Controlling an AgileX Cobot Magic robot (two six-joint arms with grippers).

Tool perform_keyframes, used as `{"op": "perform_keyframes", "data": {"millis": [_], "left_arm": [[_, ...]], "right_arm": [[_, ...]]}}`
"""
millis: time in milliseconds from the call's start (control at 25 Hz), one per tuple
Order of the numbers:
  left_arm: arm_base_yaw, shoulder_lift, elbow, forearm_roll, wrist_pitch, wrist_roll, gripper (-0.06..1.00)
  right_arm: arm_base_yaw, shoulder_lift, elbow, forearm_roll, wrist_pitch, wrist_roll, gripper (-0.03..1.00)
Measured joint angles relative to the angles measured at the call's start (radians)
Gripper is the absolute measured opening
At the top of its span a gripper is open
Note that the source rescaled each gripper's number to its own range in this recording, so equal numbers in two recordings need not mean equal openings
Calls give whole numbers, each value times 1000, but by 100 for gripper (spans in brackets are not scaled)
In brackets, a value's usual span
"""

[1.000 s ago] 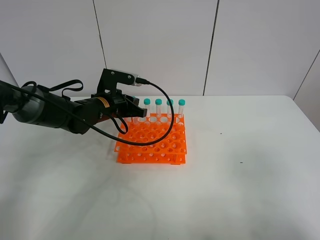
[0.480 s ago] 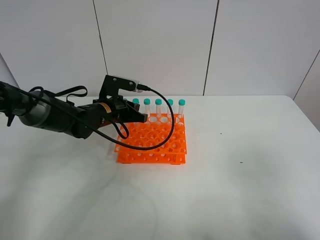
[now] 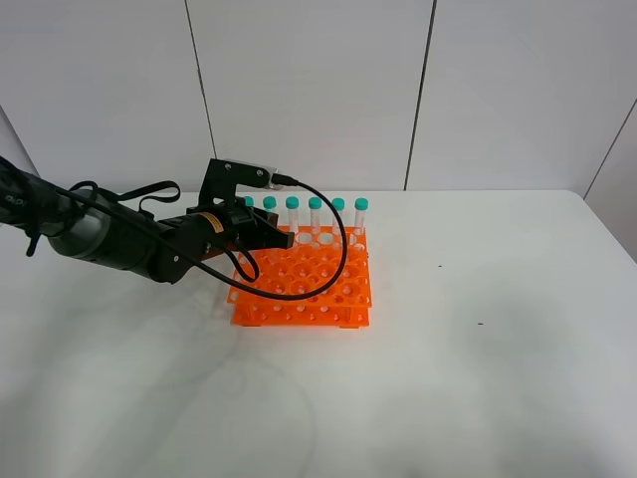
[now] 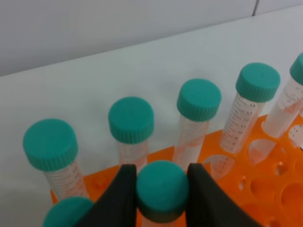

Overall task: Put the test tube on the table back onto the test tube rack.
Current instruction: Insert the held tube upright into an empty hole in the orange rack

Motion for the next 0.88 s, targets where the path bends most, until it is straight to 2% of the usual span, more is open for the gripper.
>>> {"op": "perform_keyframes", "data": {"millis": [880], "left_arm": [[0, 13, 0, 0, -16, -1, 2]], "right_arm": [[0, 0, 0, 0, 0, 0, 94]]}}
